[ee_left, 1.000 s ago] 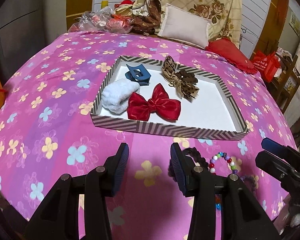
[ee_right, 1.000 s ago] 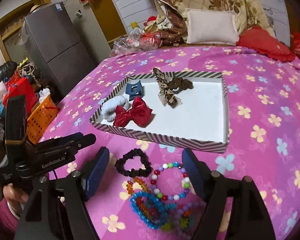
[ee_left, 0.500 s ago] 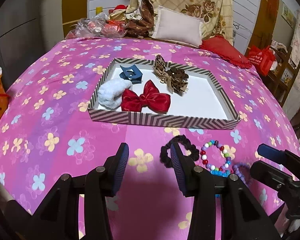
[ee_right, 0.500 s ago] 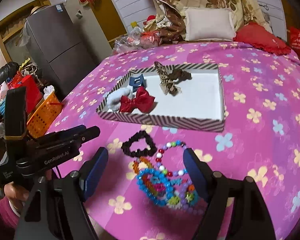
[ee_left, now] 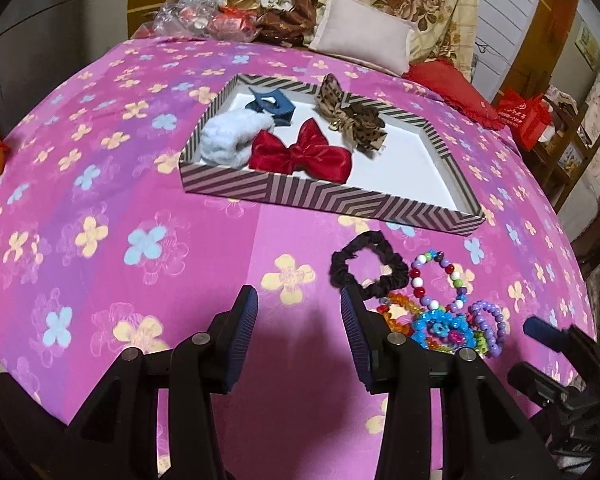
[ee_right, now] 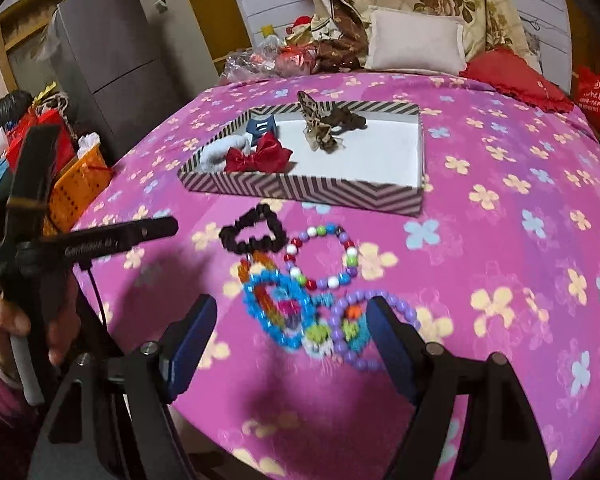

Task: Organize jewelry
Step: 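Move both tools toward the black scrunchie and beaded bracelets beside the tray, then grasp the black scrunchie with the left tool while the right tool grasps the purple bead bracelet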

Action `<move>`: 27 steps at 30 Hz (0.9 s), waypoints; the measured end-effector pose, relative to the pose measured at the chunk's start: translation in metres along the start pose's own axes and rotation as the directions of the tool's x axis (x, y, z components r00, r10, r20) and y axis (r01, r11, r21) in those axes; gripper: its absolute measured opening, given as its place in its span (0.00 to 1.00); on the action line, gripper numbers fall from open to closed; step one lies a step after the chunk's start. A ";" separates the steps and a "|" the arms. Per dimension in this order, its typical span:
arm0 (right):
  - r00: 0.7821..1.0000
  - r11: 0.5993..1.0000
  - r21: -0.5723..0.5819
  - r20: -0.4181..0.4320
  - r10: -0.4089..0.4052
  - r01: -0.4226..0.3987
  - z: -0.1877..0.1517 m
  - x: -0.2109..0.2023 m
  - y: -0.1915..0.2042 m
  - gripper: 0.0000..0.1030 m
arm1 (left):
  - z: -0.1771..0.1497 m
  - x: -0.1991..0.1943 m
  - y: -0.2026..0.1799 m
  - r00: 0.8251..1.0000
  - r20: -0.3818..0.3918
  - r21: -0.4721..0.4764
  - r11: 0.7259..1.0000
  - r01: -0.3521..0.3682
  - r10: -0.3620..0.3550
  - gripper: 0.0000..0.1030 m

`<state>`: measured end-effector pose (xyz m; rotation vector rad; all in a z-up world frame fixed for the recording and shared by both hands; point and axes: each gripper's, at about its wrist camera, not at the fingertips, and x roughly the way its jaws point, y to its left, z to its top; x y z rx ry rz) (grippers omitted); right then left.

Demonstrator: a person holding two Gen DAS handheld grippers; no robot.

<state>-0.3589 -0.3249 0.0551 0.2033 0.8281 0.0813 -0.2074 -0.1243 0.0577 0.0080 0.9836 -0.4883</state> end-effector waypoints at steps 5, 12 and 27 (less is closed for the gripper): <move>1.000 0.999 -0.031 -0.019 -0.025 0.024 -0.013 0.000 -0.003 0.49 | -0.002 0.007 0.003 1.000 -0.023 -0.023 1.000 0.015 -0.016 0.39; 0.998 0.998 -0.022 -0.040 -0.056 0.055 -0.015 0.005 -0.014 0.43 | 0.000 0.013 0.003 0.999 -0.028 -0.039 0.999 0.023 -0.024 0.39; 0.994 0.997 0.009 -0.088 -0.071 0.072 -0.007 0.033 -0.037 0.09 | 0.013 0.027 -0.001 0.999 -0.040 -0.042 0.999 0.028 -0.030 0.39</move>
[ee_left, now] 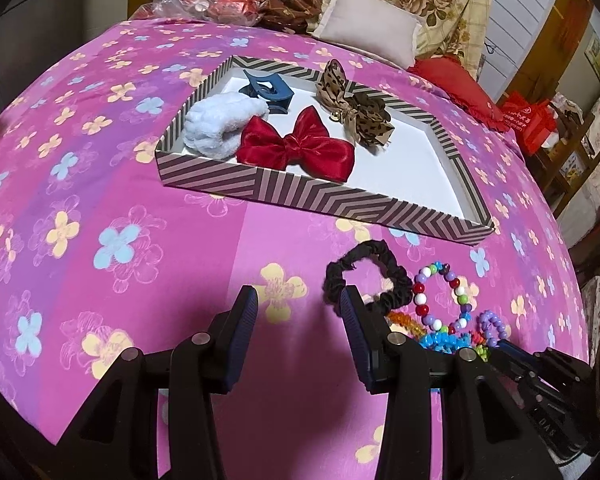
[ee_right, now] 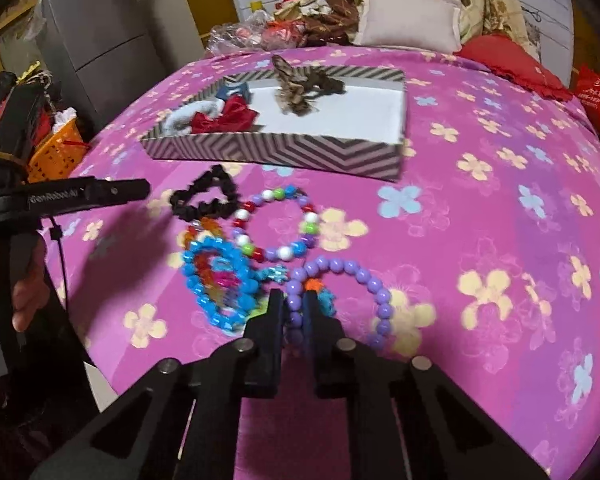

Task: Organize jewelry
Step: 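Grasp the black scrunchie with the left tool while the right tool grasps the purple bead bracelet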

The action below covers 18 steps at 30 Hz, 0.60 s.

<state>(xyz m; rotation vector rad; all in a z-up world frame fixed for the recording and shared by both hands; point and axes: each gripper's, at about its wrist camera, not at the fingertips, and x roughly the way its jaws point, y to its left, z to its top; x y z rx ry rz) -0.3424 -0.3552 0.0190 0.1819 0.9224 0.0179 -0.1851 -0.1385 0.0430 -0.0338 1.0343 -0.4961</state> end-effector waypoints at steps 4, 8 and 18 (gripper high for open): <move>1.000 0.998 0.056 -0.002 -0.014 0.015 -0.004 -0.004 -0.021 0.09 | 0.004 0.007 -0.001 1.000 -0.006 -0.004 1.000 0.012 -0.012 0.40; 1.000 0.997 0.079 -0.012 0.000 0.001 -0.007 -0.002 -0.029 0.09 | 0.008 0.014 -0.005 0.999 -0.016 0.004 0.999 0.038 -0.038 0.42; 1.000 0.998 0.068 -0.014 0.010 -0.009 -0.006 0.001 -0.030 0.14 | 0.007 0.033 -0.024 0.999 -0.042 0.100 0.995 0.029 -0.025 0.47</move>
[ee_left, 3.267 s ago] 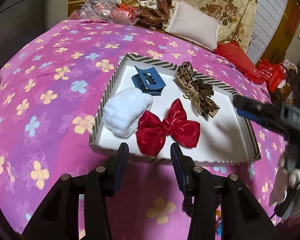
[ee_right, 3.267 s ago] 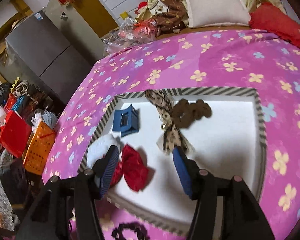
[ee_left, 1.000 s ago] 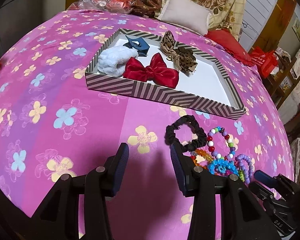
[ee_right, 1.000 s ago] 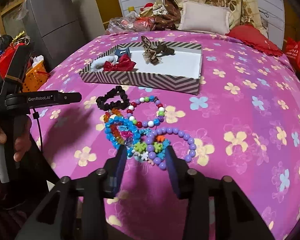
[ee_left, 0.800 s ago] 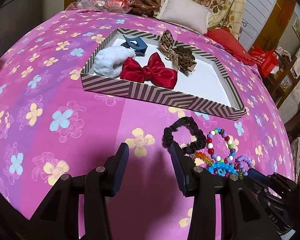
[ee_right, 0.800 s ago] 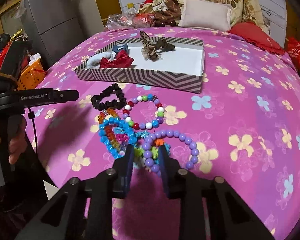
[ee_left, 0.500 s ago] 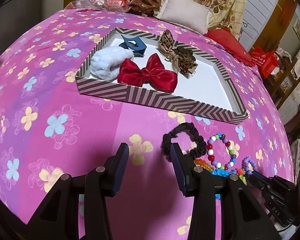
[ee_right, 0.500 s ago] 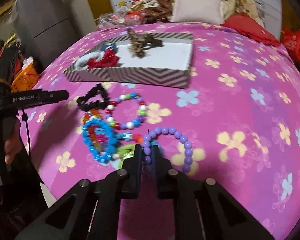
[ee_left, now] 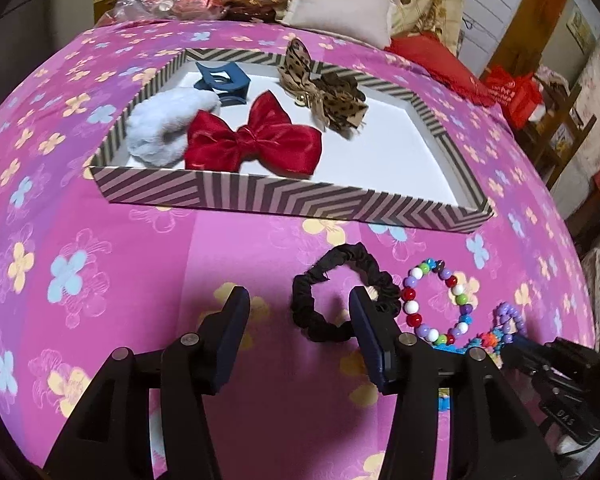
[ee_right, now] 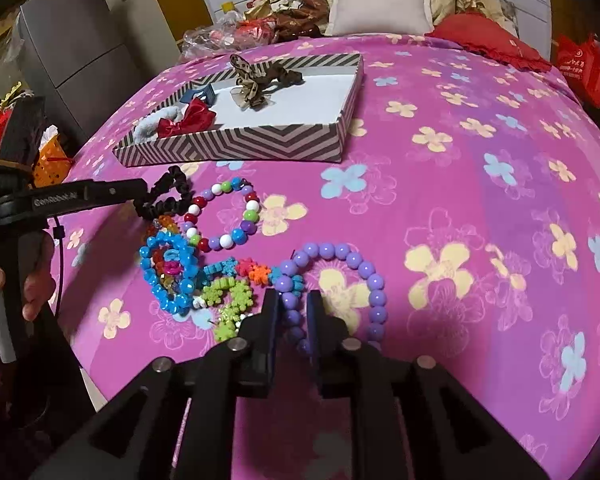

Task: Organize jewelry
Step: 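Grasp the black scrunchie with the left tool while the right tool grasps the purple bead bracelet, then lower the black scrunchie into the tray with the left tool while the right releases the purple bracelet there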

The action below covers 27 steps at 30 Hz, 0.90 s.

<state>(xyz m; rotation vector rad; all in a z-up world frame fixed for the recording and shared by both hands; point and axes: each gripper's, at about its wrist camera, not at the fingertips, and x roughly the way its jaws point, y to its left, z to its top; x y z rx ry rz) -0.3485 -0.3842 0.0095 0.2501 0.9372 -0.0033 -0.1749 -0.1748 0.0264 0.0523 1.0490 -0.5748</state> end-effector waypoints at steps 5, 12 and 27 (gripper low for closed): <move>1.000 1.000 -0.008 -0.002 0.019 -0.019 0.002 0.001 0.005 0.19 | 0.002 0.008 -0.003 1.000 -0.010 0.016 1.000 -0.017 0.017 0.47; 1.000 1.000 0.003 0.008 0.029 -0.029 0.004 0.003 0.001 0.13 | 0.003 0.012 -0.010 0.999 0.006 0.051 0.998 -0.035 0.034 0.23; 0.978 0.972 0.146 0.130 0.163 -0.182 0.014 -0.034 -0.033 0.09 | 0.021 -0.024 -0.008 0.998 0.066 0.060 0.998 0.004 -0.008 0.05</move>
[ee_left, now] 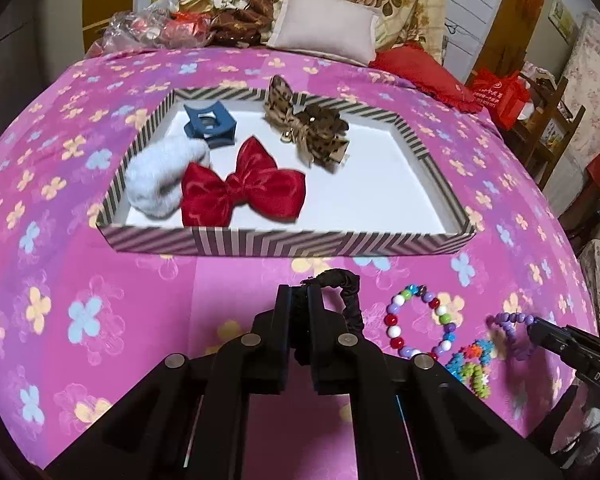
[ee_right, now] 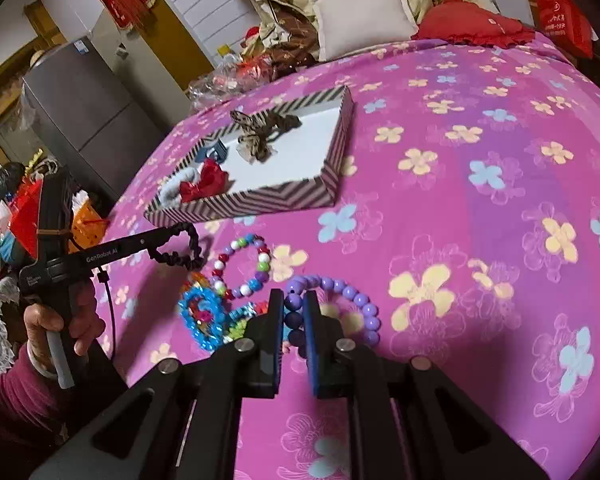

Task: Organize jewelry
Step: 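Lower the black scrunchie into the tray with the left tool while the right releases the purple bracelet there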

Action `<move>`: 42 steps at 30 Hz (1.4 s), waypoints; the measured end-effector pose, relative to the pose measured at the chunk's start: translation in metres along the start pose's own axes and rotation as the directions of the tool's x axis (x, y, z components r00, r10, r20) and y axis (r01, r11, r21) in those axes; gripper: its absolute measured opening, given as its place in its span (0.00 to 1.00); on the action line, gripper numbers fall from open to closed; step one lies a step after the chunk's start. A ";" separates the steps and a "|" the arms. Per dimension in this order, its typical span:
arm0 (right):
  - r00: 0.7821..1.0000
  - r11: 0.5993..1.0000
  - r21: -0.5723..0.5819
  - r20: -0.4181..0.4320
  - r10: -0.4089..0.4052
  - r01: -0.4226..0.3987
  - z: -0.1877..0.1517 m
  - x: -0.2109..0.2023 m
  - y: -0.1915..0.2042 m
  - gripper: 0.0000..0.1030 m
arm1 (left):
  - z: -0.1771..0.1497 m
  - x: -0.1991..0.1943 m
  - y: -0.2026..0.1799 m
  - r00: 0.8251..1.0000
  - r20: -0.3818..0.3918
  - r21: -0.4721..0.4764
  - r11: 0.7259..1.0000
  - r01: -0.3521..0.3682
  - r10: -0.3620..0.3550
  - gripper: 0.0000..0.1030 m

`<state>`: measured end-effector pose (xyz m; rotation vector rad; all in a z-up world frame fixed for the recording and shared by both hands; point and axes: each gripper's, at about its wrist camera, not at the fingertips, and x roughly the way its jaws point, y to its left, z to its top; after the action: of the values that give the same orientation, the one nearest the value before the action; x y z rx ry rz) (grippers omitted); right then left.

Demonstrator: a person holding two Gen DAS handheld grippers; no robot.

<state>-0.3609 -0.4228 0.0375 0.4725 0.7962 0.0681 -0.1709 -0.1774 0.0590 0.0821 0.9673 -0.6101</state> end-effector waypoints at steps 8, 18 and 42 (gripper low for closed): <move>0.998 0.999 0.003 0.049 0.048 -0.048 0.022 -0.004 0.007 0.09 | 0.021 -0.011 0.003 1.000 0.030 -0.010 1.000 -0.003 0.004 0.05; 0.988 0.994 -0.001 0.105 0.111 -0.111 0.068 0.006 0.019 0.09 | 0.051 -0.012 0.001 0.998 0.058 -0.024 1.000 -0.003 0.004 0.05; 0.998 0.999 0.004 -0.047 0.049 -0.049 0.167 0.149 0.015 0.09 | 0.147 0.109 0.052 0.996 -0.062 -0.149 0.987 -0.067 0.058 0.05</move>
<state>-0.1377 -0.4380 0.0443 0.4952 0.8307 0.1240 0.0106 -0.2320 0.0471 -0.0046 1.0598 -0.4770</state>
